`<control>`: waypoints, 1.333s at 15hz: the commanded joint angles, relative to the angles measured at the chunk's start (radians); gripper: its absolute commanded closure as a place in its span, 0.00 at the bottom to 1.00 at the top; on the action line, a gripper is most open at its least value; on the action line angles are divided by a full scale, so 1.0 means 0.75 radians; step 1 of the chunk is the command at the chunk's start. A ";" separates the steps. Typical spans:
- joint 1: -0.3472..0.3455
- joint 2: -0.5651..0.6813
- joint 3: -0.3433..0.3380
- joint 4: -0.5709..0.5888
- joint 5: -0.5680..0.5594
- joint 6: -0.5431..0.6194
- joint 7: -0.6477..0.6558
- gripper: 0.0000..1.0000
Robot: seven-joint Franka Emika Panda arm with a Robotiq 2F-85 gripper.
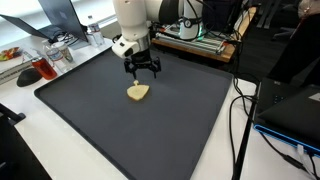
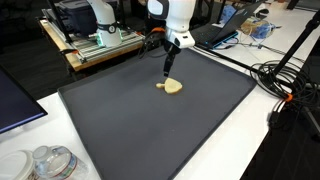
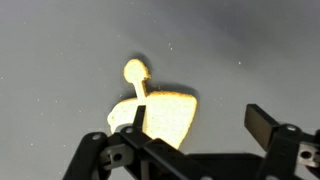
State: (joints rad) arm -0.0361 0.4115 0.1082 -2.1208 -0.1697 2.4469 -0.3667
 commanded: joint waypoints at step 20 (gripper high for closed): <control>0.030 -0.041 -0.029 0.010 0.014 -0.014 0.106 0.00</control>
State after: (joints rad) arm -0.0264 0.3811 0.0994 -2.1149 -0.1673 2.4391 -0.2819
